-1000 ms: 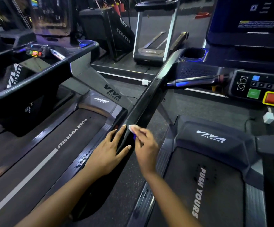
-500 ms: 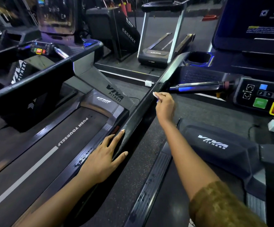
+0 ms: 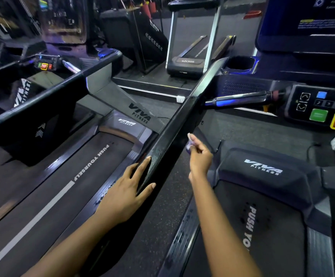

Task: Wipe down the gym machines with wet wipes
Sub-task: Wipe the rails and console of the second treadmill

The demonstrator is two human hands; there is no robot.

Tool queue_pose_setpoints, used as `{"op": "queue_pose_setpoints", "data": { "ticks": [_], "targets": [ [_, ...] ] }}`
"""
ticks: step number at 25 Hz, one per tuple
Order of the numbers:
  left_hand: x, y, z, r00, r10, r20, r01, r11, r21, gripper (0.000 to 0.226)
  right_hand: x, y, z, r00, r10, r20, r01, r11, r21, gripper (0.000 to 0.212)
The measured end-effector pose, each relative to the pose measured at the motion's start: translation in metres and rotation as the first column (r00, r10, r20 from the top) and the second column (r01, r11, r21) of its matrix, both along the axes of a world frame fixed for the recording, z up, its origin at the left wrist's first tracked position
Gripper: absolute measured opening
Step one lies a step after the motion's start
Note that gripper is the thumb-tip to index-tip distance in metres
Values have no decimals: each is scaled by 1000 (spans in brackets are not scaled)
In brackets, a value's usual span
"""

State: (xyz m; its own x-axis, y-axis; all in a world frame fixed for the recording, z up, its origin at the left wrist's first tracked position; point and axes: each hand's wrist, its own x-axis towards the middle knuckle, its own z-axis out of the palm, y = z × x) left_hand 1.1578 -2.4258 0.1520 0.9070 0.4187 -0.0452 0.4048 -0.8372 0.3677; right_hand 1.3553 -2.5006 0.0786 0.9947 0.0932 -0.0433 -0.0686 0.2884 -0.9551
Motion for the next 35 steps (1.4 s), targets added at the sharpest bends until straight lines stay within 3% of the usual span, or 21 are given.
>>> {"op": "queue_pose_setpoints", "data": {
  "ticks": [2,5,11,17,20,23,25,28,31,35],
  "targets": [
    [0,1,-1,1000,6,-3,-6,1000,-4,66,30,14,-9,997,-36,-63,35,999,-20,37],
    [1,2,-1,1000,10,-15,-10,1000,6,66,44,29,-20,996,-86,2,86,993,-83,38],
    [1,3,-3,1000,5,-4,-5,1000,10,66,-30,14,-34,989,-85,124,108,977,-185,26],
    [1,3,-3,1000,13,-9,-12,1000,22,67,-117,0,-53,997,65,-48,-66,998,-19,39],
    [2,2,-3,1000,11,-10,-11,1000,27,67,-94,-8,-37,999,-12,-44,12,1000,11,38],
    [0,2,-2,1000,13,-22,-13,999,34,66,-32,-2,6,988,-106,110,113,992,-63,25],
    [1,2,-1,1000,12,-26,-11,999,33,66,6,6,32,955,-134,263,176,974,-142,27],
    [2,2,-1,1000,13,-21,-12,1000,23,66,37,13,48,898,-19,439,173,934,-313,36],
    [2,3,-3,1000,-1,-9,1,1000,31,66,28,13,51,813,170,557,192,825,-531,33],
    [3,5,-6,1000,3,6,-3,1000,15,66,-24,3,48,659,279,699,314,741,-593,27]
  ]
}}
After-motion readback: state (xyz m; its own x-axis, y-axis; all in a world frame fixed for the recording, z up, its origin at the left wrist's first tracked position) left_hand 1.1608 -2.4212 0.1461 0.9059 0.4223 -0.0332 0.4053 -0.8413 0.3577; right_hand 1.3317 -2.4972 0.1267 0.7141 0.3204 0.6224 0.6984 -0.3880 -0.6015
